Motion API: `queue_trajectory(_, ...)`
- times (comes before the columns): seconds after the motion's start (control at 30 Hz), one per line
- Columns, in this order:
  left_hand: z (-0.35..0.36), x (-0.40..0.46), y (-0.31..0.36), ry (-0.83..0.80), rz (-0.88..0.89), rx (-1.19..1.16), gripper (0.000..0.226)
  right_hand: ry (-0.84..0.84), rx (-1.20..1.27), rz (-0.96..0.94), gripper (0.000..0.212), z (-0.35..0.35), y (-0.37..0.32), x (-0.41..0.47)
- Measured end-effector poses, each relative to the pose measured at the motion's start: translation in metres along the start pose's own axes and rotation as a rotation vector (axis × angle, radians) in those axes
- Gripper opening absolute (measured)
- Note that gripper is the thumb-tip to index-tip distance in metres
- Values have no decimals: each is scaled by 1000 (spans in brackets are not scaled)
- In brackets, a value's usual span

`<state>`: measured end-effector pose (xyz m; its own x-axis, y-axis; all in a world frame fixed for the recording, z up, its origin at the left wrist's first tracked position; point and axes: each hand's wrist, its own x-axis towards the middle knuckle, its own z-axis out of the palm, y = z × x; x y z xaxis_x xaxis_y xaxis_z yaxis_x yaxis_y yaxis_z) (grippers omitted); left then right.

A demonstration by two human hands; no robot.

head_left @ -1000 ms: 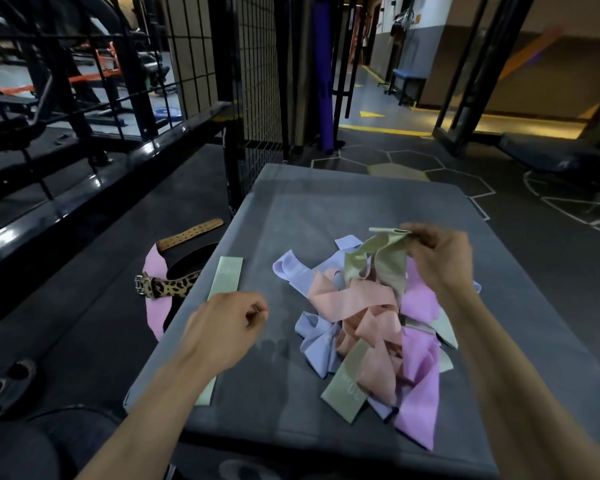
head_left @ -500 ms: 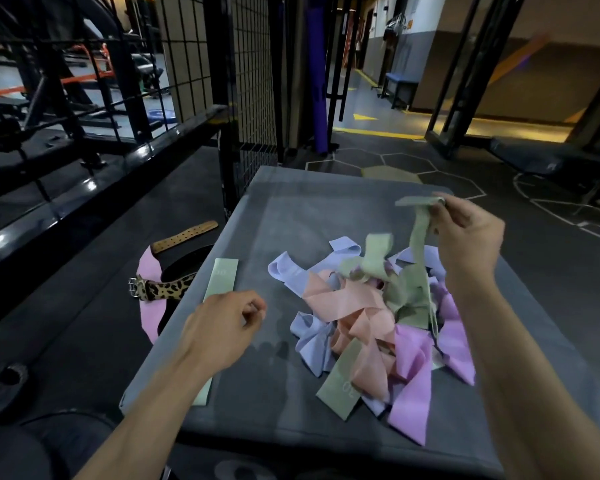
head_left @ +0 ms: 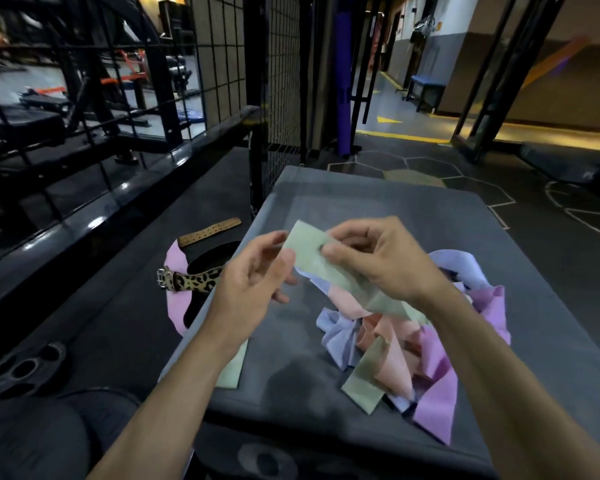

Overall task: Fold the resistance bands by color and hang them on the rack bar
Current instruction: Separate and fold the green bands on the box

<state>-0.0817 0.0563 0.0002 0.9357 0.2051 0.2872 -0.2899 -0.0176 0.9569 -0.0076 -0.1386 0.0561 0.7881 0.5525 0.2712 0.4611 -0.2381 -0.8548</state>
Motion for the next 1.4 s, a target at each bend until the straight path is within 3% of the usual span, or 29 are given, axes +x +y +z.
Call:
queue_trajectory(0.1, -8, 0, 2, 54, 15, 66, 13, -109, -40, 22, 8, 17, -1, 1)
queue_trajectory(0.33, -46, 12, -3, 499, -67, -39, 16, -330, -188, 249, 23, 2, 31, -3)
queue_trajectory(0.57, -60, 17, -16, 617, -87, 131, 31, -179, 19, 416, 22, -16, 67, -4)
queue_trajectory(0.7, -59, 16, -15, 545, -49, 94, 17, -287, -150, 458, 13, -5, 67, -5)
queue_trajectory(0.77, -53, 15, -6, 431, 5, 73, 13, -422, -283, 473, 15, 3, 59, -5)
queue_trajectory(0.83, -47, 13, 2, 263, 65, 90, 12, -456, -428, 384, 17, 11, 46, -3)
queue_trajectory(0.9, -41, 11, 5, 121, 122, 164, 11, -341, -334, 249, 23, 22, 27, 0)
queue_trajectory(1.0, -33, 6, 6, 64, 152, 156, 5, -208, 100, 41, 28, 42, -2, 7)
queue_trajectory(1.07, -32, 4, 8, 92, 133, 96, 4, -99, 122, -53, 18, 52, -10, 10)
queue_trajectory(1.17, -36, 4, 7, 70, 66, 19, 20, 17, 91, -103, 5, 59, -13, 16)
queue_trajectory(1.27, -40, 2, 1, -175, -56, 43, 31, 134, 141, -138, 8, 60, -23, 21)
queue_trajectory(1.4, -42, -1, -15, -408, -183, 308, 26, 271, 197, -165, 15, 53, -38, 36)
